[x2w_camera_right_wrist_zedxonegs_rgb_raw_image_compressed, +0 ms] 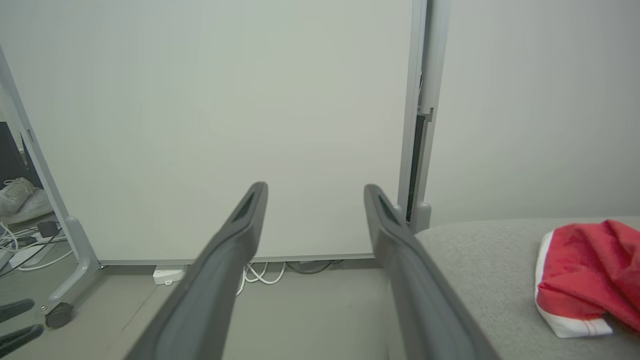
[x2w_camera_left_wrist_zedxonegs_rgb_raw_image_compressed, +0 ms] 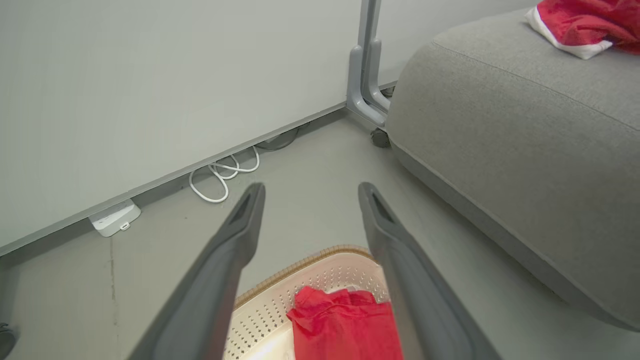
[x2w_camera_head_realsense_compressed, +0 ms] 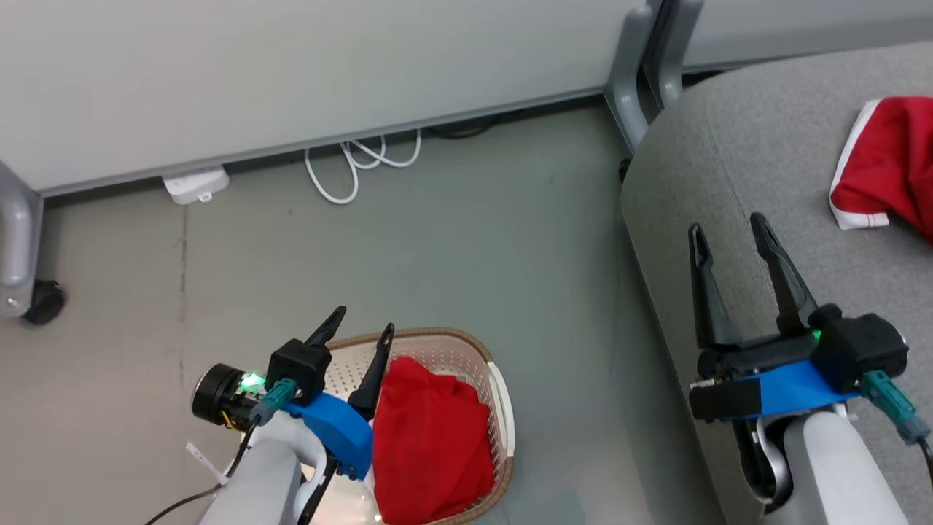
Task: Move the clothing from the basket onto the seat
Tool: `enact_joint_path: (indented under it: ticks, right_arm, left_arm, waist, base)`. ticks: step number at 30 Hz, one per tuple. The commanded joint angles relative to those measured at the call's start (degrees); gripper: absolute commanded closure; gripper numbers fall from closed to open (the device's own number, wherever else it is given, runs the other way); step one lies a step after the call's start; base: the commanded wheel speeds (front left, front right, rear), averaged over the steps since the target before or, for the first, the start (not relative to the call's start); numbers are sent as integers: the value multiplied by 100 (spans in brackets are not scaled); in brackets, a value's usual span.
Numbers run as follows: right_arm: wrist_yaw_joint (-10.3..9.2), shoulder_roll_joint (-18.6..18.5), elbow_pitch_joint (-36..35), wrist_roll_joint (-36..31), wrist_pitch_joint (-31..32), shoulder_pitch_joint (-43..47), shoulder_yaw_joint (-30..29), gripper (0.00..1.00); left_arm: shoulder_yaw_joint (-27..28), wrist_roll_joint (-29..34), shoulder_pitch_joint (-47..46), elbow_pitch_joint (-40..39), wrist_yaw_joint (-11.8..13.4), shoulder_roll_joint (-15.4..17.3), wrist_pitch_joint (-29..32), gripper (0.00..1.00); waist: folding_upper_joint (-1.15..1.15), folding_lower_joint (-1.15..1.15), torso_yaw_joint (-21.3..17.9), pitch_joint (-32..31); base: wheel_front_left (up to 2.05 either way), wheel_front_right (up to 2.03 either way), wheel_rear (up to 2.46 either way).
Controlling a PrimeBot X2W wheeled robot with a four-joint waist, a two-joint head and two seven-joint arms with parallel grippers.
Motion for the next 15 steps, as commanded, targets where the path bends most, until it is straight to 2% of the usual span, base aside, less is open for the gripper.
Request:
enact_joint_path:
  ticks: [1,15]
  right_arm:
    - [-5,60,-60,-26,-3,-249,37,0]
    - [-5,253,-311,-95,-4,-1117,73,0]
  left_arm:
    - [-192,-49,-271,251,-21,87,-18,0]
    - [-1768,-621,-1754,2114,-10,333,-16,0]
  waist:
    - [0,-1,-348,587]
    - [0,-1,-774,2329]
  base:
    - [0,0,0]
    - [0,0,0]
